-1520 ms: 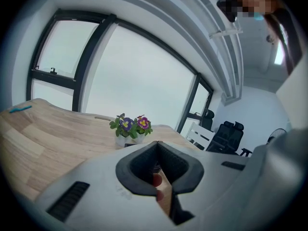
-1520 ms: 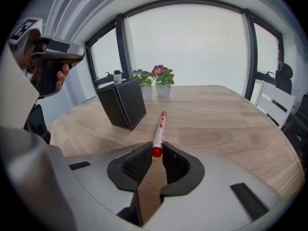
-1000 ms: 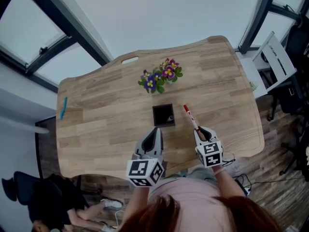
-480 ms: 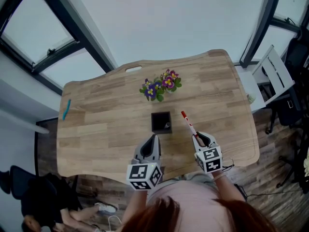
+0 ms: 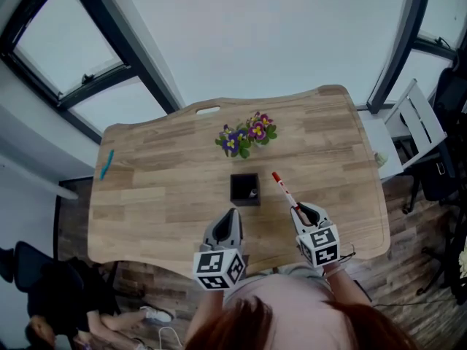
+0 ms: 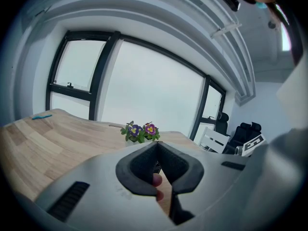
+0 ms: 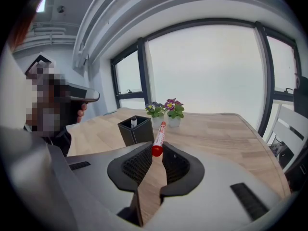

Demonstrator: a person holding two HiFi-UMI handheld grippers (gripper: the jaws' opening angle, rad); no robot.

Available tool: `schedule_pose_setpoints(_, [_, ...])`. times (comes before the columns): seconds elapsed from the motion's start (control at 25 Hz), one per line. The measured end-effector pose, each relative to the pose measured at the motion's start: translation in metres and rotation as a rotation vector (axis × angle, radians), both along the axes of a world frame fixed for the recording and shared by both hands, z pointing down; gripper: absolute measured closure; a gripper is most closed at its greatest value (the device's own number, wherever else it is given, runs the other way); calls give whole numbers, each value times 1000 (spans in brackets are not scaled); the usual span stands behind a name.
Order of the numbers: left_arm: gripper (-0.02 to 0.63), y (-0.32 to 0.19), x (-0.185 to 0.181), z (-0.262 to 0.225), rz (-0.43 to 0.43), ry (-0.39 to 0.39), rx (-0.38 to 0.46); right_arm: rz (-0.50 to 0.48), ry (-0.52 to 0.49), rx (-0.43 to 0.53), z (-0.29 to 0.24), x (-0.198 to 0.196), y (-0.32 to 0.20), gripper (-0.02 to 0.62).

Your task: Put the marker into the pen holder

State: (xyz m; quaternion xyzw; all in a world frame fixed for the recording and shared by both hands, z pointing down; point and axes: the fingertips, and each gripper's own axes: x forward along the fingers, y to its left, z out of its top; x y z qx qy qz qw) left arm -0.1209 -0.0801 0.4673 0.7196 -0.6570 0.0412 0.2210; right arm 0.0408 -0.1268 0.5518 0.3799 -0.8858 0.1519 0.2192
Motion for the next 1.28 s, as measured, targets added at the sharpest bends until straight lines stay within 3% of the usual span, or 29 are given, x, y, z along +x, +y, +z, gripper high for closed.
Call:
schedule_pose_setpoints(0.4, [604, 8, -8, -9, -41, -9, 18, -29, -54, 37, -26, -9, 3, 537])
schedule_pose_setpoints(1.28, [604, 29, -27, -9, -98, 0, 33, -158, -76, 13, -38, -49, 4, 537])
